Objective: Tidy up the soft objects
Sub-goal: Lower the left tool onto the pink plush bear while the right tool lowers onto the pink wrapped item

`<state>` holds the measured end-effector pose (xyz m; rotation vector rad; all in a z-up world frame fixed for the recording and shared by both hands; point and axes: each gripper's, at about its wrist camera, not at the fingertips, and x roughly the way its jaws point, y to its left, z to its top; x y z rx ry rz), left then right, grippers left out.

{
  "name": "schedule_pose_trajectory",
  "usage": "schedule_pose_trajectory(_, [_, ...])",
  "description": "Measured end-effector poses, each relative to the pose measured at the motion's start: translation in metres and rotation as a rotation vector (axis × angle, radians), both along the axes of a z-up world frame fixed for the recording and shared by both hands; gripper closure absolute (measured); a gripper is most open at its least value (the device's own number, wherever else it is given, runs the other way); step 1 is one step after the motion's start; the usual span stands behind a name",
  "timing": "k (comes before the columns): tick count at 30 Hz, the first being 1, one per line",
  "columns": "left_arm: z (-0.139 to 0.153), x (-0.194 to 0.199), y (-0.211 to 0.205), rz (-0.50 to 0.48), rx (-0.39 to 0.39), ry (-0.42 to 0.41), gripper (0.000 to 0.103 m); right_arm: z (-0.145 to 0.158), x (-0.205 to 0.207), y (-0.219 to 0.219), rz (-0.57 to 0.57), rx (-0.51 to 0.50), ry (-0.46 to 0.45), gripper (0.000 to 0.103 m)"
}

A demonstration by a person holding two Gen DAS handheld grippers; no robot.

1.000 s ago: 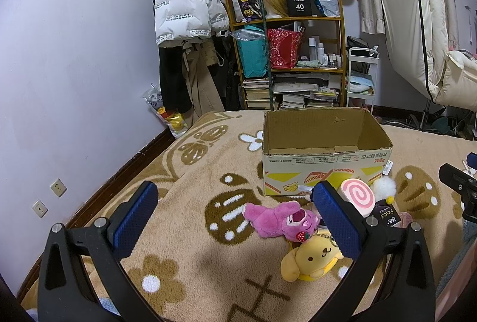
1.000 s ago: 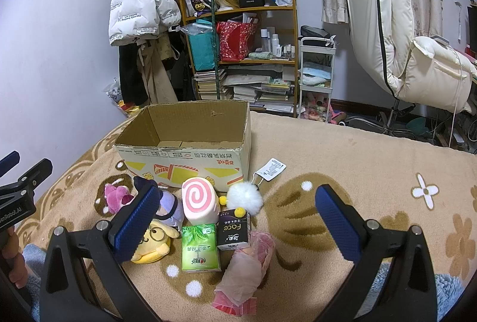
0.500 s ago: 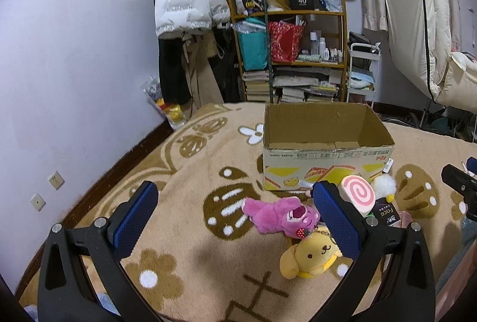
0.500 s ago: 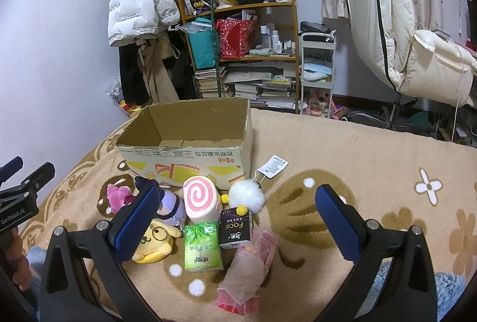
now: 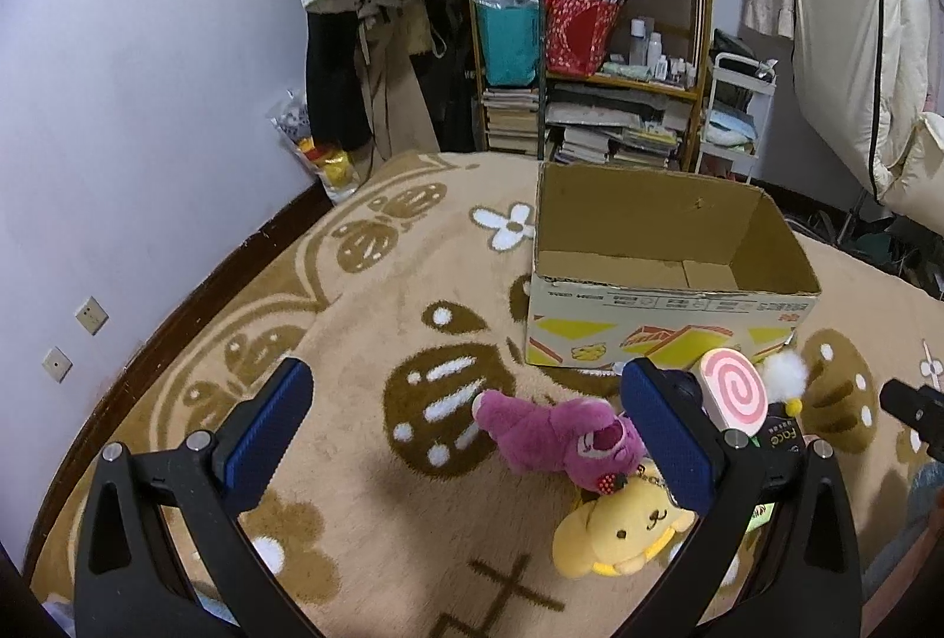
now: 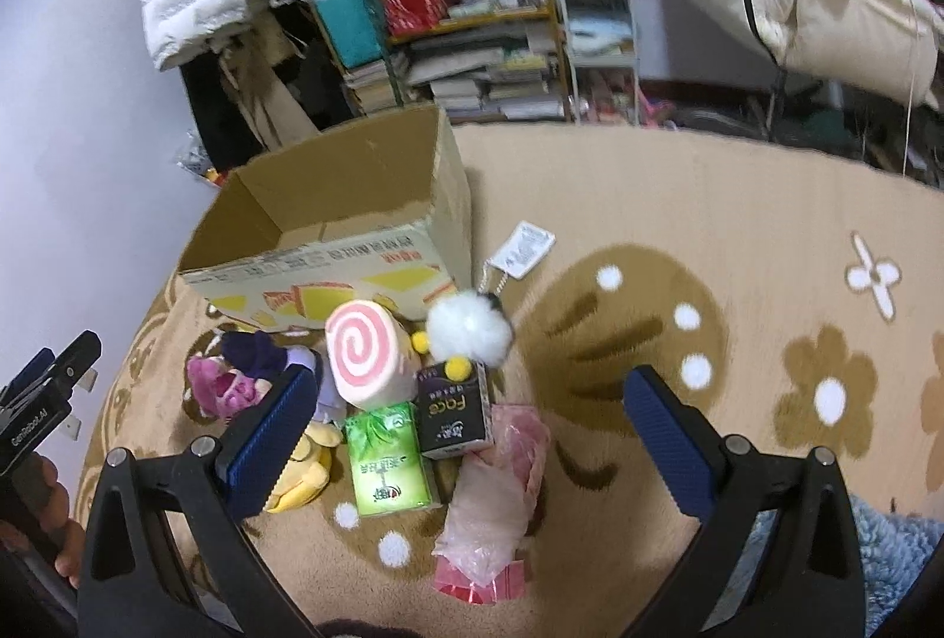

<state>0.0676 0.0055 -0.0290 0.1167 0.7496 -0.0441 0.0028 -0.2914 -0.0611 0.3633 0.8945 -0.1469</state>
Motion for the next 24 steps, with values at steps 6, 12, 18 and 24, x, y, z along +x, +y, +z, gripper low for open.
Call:
schedule_pose_trajectory(6, [-0.02,0.019,-0.007,-0.012,-0.009,0.073,0.0,-0.026,0.014,-0.012,-0.037,0.064,0.116,0.002])
schedule_pose_trajectory(12, [-0.041,0.035,-0.015,-0.031,0.008,0.134,0.0,-0.053,0.021,-0.018,-0.053,0.108,0.238,0.012])
schedule_pose_trajectory(18, [-0.06,0.048,-0.023,-0.054,0.006,0.202,0.0,-0.076,0.026,-0.017,-0.041,0.114,0.341,0.026])
schedule_pose_trajectory(24, [-0.074,0.054,-0.027,-0.068,-0.005,0.256,0.0,-0.098,0.031,-0.012,-0.004,0.125,0.431,0.029])
